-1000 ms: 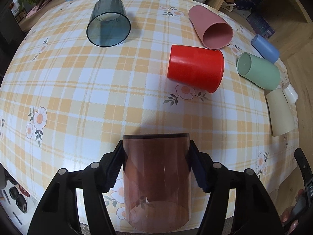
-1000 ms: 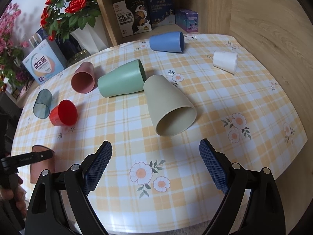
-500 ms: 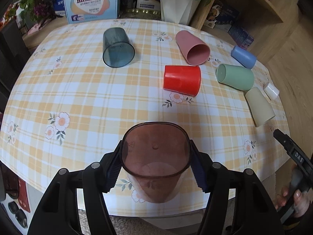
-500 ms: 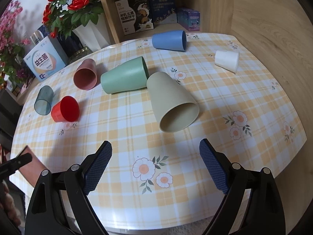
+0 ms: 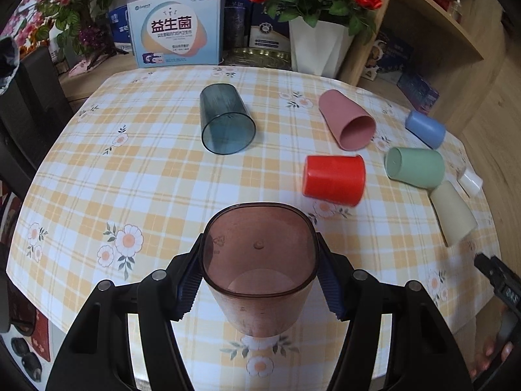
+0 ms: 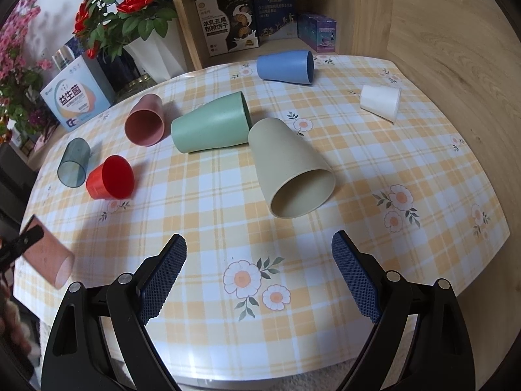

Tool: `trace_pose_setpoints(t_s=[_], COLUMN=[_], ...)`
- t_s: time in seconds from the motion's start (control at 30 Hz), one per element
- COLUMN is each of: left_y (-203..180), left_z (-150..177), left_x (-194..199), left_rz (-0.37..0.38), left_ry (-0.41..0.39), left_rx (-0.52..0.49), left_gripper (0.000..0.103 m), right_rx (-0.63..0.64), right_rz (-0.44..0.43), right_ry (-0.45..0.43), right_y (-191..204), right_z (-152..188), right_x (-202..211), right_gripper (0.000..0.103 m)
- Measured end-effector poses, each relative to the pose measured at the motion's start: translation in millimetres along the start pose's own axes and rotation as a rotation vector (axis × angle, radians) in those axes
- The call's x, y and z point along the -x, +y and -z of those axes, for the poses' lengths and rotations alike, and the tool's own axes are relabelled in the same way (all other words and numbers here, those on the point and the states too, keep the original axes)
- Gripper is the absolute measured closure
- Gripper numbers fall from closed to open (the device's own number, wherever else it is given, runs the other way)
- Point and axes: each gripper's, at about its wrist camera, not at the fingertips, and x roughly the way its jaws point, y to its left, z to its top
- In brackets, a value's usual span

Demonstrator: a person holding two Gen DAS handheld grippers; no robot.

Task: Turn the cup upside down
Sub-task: 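Tilt the brown cup with the left tool so its opening faces down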

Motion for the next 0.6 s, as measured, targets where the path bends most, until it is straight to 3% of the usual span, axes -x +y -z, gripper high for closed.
trace_pose_setpoints(t_s=[0.33,0.6], left_y=[11,8], left_z=[-8,6], left_x=[-21,-14], left_rz=[-0.036,-0.037], left_ry=[-0.035,0.003], left_rx=[0.013,0.014], left_gripper=[0.042,0.042], right_rx=[-0.018,-0.012], right_rz=[0.003,-0.004], right_ry=[0.017,0.026], right_y=[-5,-2], right_z=[2,4], right_x=[-5,-6], right_gripper=[0.015,0.015])
